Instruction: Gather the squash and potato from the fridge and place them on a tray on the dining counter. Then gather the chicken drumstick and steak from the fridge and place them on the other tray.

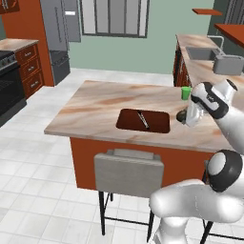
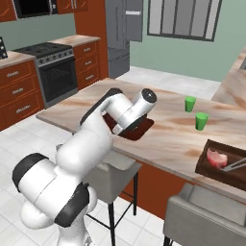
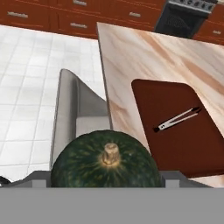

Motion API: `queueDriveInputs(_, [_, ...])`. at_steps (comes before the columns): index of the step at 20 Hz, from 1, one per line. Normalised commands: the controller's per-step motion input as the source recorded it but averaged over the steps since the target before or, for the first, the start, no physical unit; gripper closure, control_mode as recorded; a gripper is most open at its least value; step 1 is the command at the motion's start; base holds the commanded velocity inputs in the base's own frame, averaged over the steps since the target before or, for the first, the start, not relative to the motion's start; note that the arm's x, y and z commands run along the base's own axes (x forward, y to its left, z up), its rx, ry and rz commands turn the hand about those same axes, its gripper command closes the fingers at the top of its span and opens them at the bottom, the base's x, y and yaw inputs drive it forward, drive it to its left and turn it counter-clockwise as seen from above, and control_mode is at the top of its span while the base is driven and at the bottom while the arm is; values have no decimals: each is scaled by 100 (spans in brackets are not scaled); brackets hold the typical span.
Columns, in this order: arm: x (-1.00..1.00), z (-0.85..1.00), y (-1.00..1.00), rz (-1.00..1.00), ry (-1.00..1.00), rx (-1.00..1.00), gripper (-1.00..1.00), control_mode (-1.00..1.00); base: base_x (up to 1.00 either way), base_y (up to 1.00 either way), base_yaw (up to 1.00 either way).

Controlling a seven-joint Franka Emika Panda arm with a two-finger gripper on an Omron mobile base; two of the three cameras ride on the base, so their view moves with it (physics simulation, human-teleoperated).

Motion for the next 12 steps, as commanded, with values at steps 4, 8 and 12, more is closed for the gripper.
queueDriveInputs(4, [96, -43, 0, 16, 16, 0, 100, -100, 0, 0, 0])
queueDriveInputs(8, [84, -47, 0, 20, 8, 0, 100, -100, 0, 0, 0])
queueDriveInputs(12, [74, -54, 0, 20, 5, 0, 100, -100, 0, 0, 0])
